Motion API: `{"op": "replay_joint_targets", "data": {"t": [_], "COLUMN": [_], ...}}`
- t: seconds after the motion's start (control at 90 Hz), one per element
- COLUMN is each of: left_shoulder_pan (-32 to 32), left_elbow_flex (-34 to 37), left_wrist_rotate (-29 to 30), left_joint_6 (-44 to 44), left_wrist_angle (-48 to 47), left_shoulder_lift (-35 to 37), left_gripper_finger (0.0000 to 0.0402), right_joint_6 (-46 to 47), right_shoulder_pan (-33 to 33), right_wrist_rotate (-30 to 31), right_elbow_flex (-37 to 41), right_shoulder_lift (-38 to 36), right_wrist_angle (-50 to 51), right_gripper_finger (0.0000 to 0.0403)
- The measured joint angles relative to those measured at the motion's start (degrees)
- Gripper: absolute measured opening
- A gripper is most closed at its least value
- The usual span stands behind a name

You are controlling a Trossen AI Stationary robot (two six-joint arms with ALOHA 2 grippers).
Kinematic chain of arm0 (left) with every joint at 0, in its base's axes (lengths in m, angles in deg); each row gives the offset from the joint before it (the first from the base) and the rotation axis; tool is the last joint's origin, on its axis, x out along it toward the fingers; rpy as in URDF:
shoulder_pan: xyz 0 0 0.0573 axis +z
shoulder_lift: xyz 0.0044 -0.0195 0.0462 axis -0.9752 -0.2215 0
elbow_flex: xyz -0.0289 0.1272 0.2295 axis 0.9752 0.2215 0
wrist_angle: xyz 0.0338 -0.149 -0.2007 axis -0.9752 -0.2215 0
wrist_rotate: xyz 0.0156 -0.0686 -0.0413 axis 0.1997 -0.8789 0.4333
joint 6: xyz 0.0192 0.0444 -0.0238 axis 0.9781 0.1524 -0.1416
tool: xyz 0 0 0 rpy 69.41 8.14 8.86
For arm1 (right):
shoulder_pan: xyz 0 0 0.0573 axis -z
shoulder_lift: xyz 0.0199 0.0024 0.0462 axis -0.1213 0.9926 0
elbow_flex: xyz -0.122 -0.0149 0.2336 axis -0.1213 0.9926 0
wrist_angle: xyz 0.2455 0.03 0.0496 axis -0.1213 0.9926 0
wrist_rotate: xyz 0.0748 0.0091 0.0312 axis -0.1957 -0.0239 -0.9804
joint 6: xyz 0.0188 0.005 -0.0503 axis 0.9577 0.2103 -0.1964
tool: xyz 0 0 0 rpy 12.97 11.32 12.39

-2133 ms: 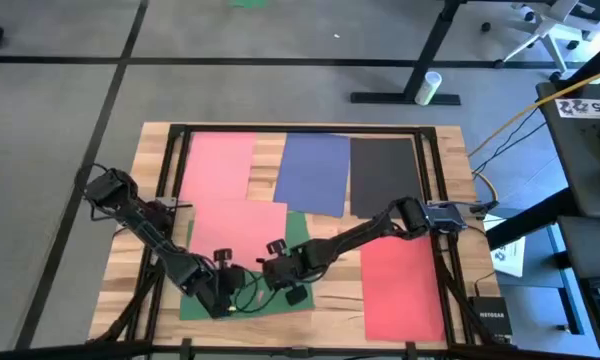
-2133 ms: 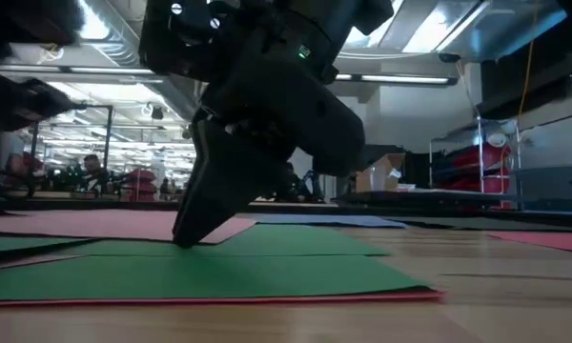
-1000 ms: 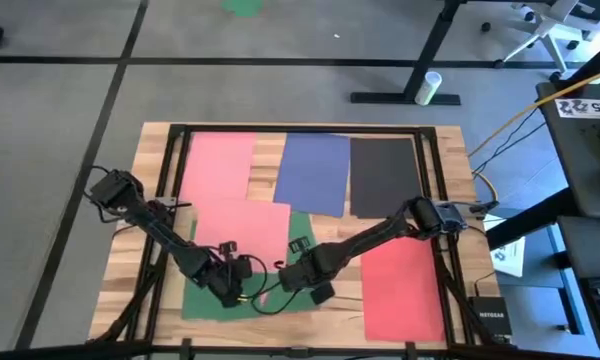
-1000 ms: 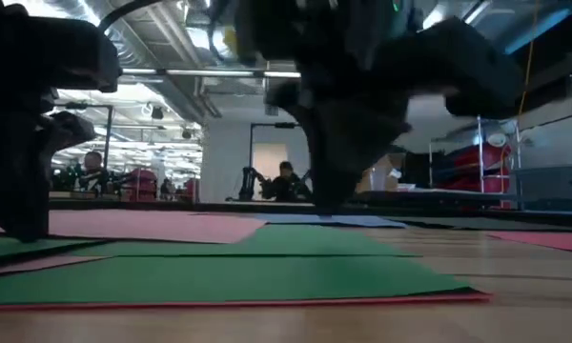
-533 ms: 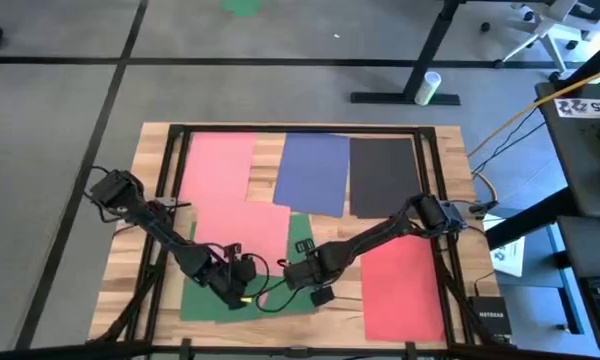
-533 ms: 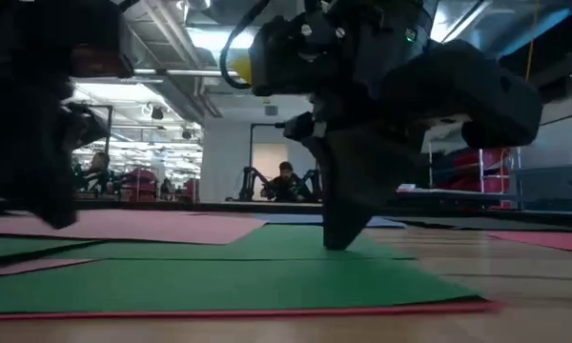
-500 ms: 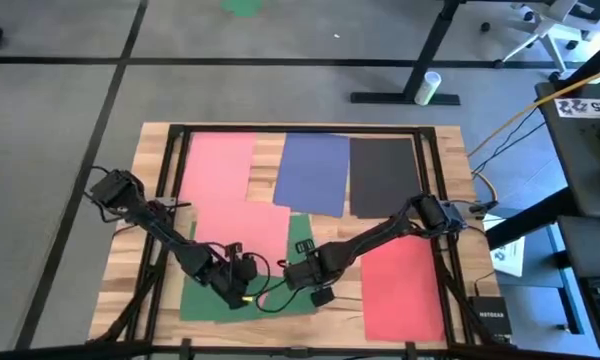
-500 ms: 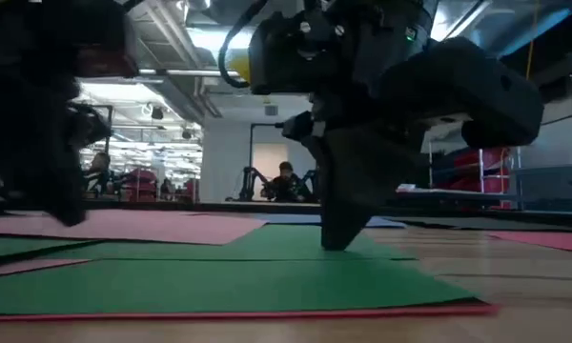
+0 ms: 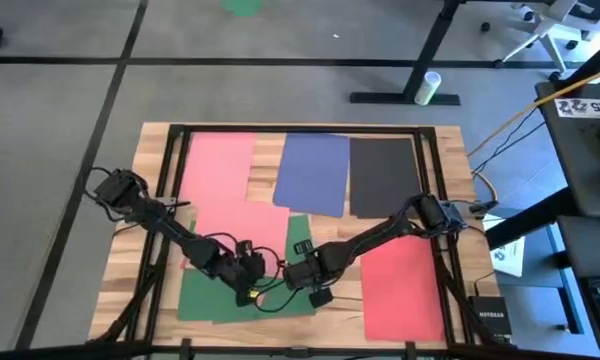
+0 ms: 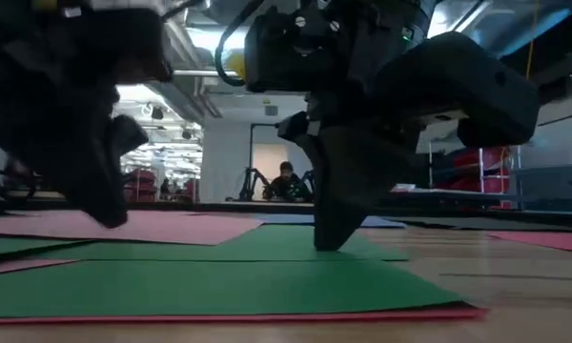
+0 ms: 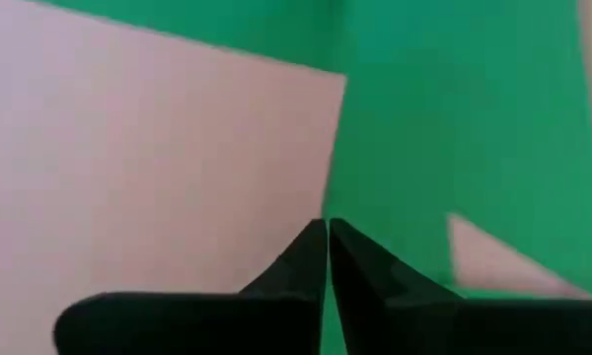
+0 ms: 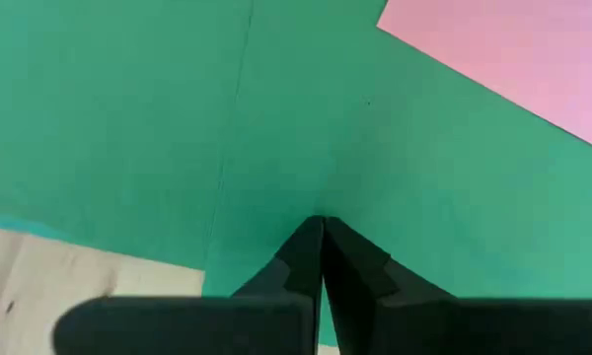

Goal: Organize paper
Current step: Stack the pink paper on top of the other pink paper on the table

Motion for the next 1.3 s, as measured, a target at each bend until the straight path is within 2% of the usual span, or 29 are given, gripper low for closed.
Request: {"op": "replay_joint_targets", "data": {"t": [0.289,0.856,1.156,1.3], "left_shoulder_pan": [0.8,1.9,0.8,-0.4], "left_elbow_flex": [-0.3,0.0,-1.7,-2.1], "left_wrist_rotate": [0.0,5.3,4.3,3.4], "left_joint_6": [-0.2,-3.6,-4.0,-3.1], "left_wrist_angle": [-1.3,-21.5,-22.1,-25.4], "left_shoulder_lift": [-2.5,3.9,4.0,4.0], "left_gripper_finger": [0.0,0.0,0.0,0.0], "right_joint_6": [0.0,0.0,-0.1,0.0], "right_shoulder_pan": [0.0,0.0,0.0,0.0], "right_wrist_rotate": [-0.2,-1.6,-1.8,-1.8], "right_elbow_flex": [0.0,0.0,0.0,0.0], "right_shoulder_lift": [0.0,0.1,0.1,0.1], "right_wrist_angle": [-0.1,-1.6,-1.6,-1.6], "right_gripper_finger": [0.0,0.0,0.0,0.0]}}
